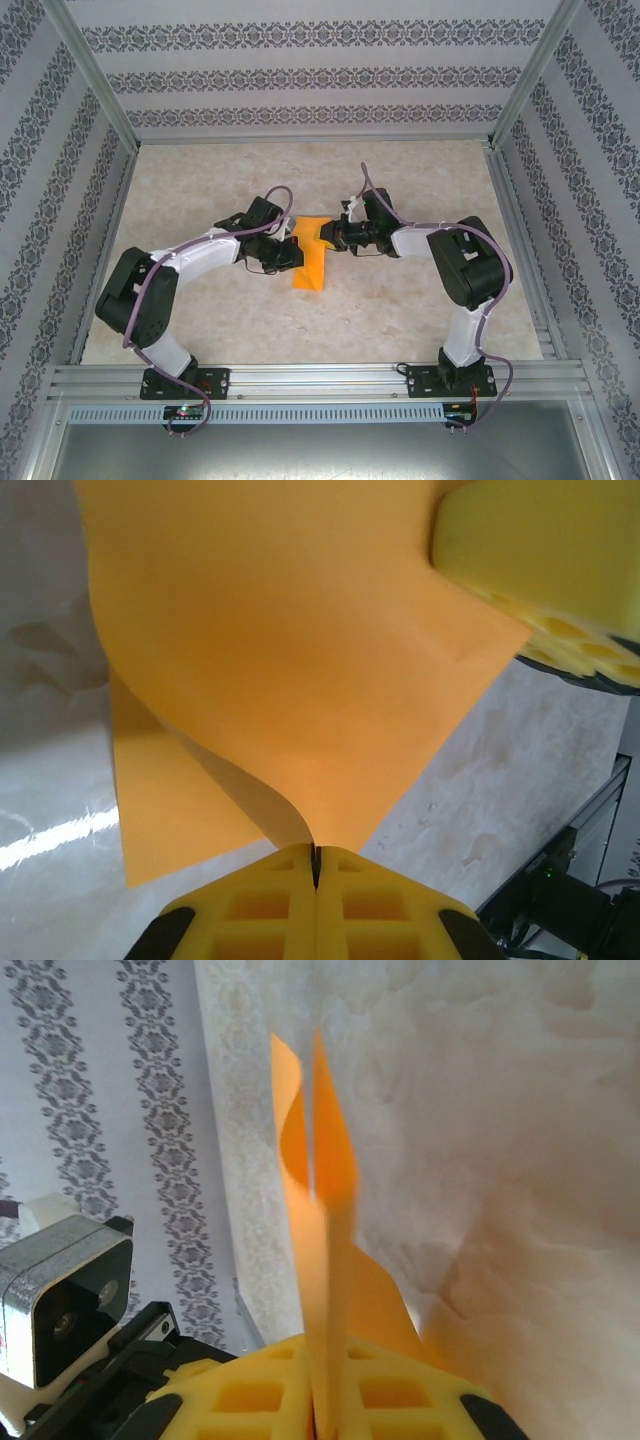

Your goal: Fold a paper plane with a square sheet of paper (pick it up from the middle)

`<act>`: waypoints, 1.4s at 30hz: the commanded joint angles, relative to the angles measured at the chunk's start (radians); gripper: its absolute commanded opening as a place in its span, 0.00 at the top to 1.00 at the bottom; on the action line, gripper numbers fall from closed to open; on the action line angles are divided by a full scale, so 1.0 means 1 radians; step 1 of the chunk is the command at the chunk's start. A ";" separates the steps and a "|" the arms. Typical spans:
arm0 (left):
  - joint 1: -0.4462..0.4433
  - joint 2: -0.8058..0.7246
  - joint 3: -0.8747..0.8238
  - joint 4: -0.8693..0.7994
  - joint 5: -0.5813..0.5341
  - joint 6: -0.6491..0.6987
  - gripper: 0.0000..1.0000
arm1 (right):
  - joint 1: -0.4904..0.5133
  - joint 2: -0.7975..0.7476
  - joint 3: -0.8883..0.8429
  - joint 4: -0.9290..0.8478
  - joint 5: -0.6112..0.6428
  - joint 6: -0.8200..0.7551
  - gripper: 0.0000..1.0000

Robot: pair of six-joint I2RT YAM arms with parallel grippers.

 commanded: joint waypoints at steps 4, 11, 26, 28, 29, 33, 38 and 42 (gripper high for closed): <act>-0.016 0.085 0.054 0.006 0.021 0.030 1.00 | -0.002 0.044 0.108 -0.306 0.090 -0.246 0.81; -0.018 0.136 0.071 0.023 0.027 0.028 1.00 | -0.010 0.056 0.183 -0.509 0.209 -0.387 0.72; -0.018 0.186 0.090 0.035 0.032 0.023 1.00 | -0.075 -0.127 0.138 -0.653 0.387 -0.439 0.55; -0.018 0.195 0.097 0.034 0.038 0.022 1.00 | -0.050 -0.121 0.130 -0.605 0.337 -0.412 0.59; -0.020 0.199 0.101 0.032 0.040 0.022 1.00 | -0.041 -0.110 0.131 -0.586 0.319 -0.403 0.61; -0.021 0.208 0.113 0.021 0.043 0.029 1.00 | -0.019 -0.040 0.157 -0.553 0.306 -0.385 0.70; -0.022 0.221 0.143 -0.001 0.043 0.043 1.00 | -0.010 0.030 0.191 -0.566 0.316 -0.404 0.77; -0.028 0.246 0.174 -0.018 0.046 0.051 1.00 | -0.007 0.056 0.201 -0.569 0.316 -0.416 0.79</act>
